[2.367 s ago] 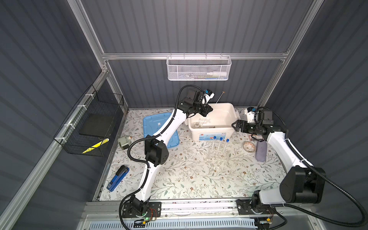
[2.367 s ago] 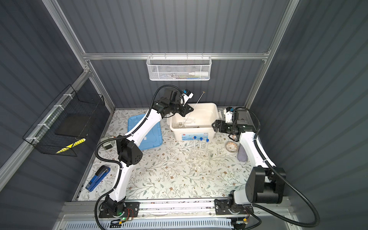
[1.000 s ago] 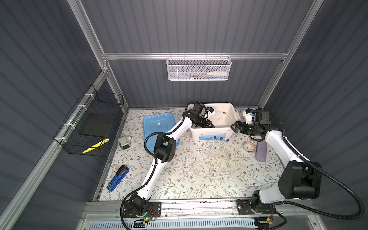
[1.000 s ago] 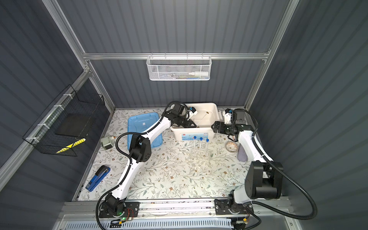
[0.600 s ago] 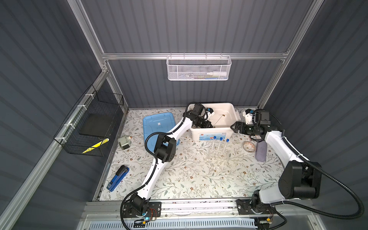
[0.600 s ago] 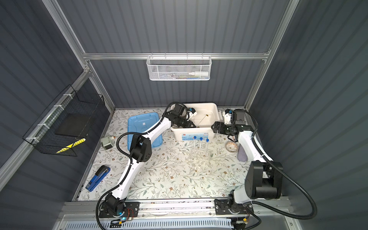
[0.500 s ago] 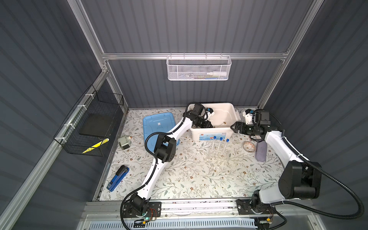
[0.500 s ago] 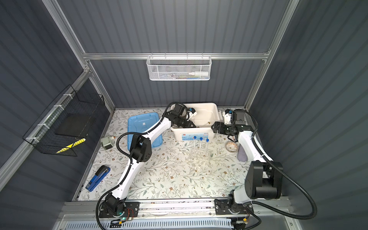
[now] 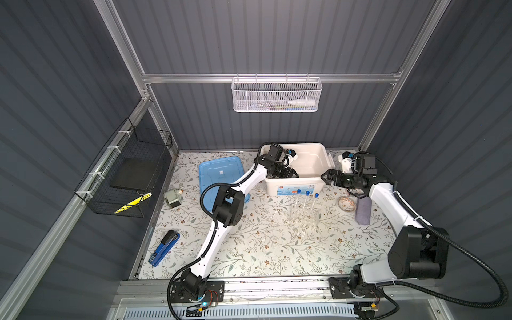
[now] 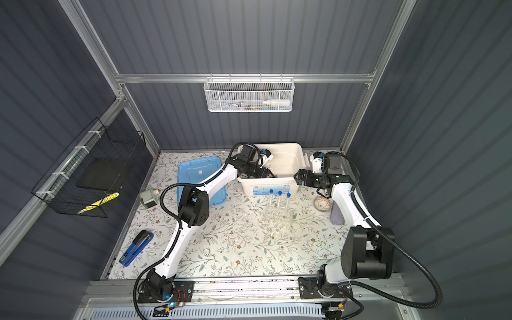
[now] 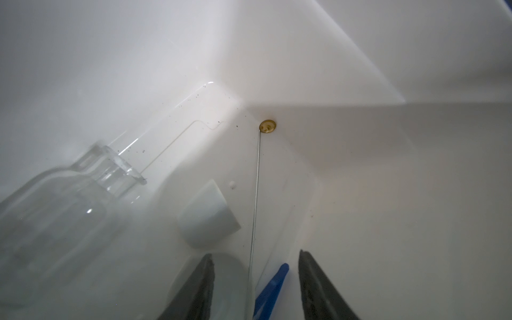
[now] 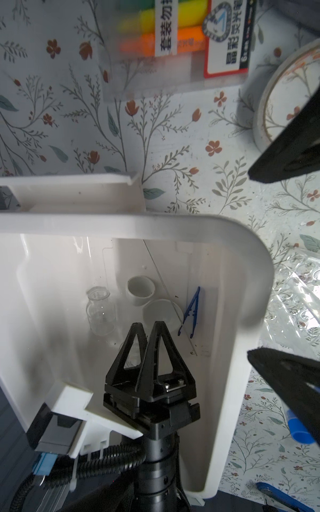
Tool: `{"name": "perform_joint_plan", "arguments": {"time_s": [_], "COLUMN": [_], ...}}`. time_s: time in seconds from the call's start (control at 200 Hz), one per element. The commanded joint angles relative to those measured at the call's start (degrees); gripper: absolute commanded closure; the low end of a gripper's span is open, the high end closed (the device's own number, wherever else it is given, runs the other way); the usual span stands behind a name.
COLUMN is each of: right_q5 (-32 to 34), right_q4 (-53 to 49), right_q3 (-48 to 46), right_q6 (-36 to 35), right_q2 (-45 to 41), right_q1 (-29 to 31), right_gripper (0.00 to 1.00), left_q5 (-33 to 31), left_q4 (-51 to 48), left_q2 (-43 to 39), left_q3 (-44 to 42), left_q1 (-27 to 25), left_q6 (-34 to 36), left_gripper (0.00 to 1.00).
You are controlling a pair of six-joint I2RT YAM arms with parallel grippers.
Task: Organize the chemistry lab equipment
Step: 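Open left gripper to release the metal rod into the white bin, then move left gripper back to the edge of the light-blue lid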
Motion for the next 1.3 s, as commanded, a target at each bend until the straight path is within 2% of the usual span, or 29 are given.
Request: {"name": "perform_joint_plan", "arguments": {"time_s": [0.0,0.145,0.225,0.55,0.66,0.79,0.805,0.935,1.055,1.296], "right_q5": [-0.2,0.0,0.2,1.6,1.9,2.6,4.6,6.2,5.8,3.8], "right_q4": [0.9,1.2,1.2,4.2,4.7,6.2,6.6,8.5,10.1,12.5], "right_q3": [-0.5,-1.2,-1.5,-3.9,-4.5,-6.0,-6.3,-7.9,-9.1,-11.2], "right_q6": [1.1,1.6,1.7,2.3,2.4,2.8,2.8,2.8,2.8,2.8], "right_q2": [-1.6,-2.6,-3.1,-5.3,-5.4,-6.5,-6.6,-8.3,-9.3,-10.6], "right_q1": [0.1,0.0,0.0,-0.5,-0.7,-0.7,-0.7,-0.8,-0.9,-0.9], "right_gripper": [0.04,0.03,0.03,0.01,0.01,0.01,0.01,0.01,0.01,0.01], "left_q5": [-0.2,-3.7,-7.0,-18.5,-24.8,-35.2,-36.1,-39.7,-43.4,-51.1], "left_q4": [2.3,4.6,4.7,11.0,11.7,14.3,14.9,19.2,18.7,11.0], "left_q2": [-5.0,-10.0,-12.8,-27.4,-32.3,-39.8,-40.7,-47.9,-51.7,-54.9], "left_q3": [-1.5,-4.7,-6.1,-18.5,-23.0,-32.0,-33.1,-42.6,-47.2,-52.9], "left_q1": [-0.5,-0.4,-0.5,-0.3,-0.3,-0.1,-0.1,1.6,4.3,8.6], "left_q6": [-1.2,-2.5,-3.0,-5.2,-7.2,-9.8,-10.1,-11.6,-14.8,-20.6], "left_gripper": [0.31,0.08,0.0,0.0,0.0,0.0,0.0,0.0,0.0,0.0]}}
